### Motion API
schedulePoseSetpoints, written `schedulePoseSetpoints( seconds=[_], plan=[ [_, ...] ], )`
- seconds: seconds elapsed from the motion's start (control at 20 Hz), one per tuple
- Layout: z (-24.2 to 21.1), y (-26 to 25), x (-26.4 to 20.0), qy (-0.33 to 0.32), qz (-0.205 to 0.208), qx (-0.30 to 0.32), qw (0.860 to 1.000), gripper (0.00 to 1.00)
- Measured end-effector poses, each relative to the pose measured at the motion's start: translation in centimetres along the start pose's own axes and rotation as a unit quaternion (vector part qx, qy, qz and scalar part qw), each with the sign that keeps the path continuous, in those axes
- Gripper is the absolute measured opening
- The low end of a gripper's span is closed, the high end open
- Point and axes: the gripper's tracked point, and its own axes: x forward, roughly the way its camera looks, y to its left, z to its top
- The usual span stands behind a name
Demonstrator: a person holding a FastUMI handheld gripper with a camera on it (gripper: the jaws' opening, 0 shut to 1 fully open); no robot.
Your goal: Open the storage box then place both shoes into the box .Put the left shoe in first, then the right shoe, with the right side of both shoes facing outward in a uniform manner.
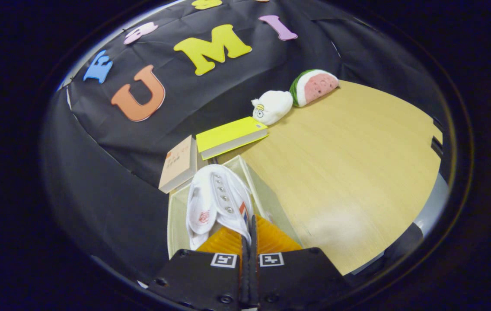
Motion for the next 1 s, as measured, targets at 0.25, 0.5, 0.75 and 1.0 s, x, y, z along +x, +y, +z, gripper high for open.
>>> schedulePoseSetpoints(
  seconds=[0.25,0.5,0.75,1.0],
  plan=[
    [-1.0,1.5,-0.6,-0.002,0.032,-0.026,0.999,0.22],
    [-0.1,1.9,-3.3,-0.022,0.055,-0.076,0.995,0.67],
    [4.5,0.6,-8.0,-0.119,0.066,-0.17,0.976,1.0],
    [9.2,-2.9,-14.1,-0.235,0.076,-0.252,0.936,1.0]
  ],
)
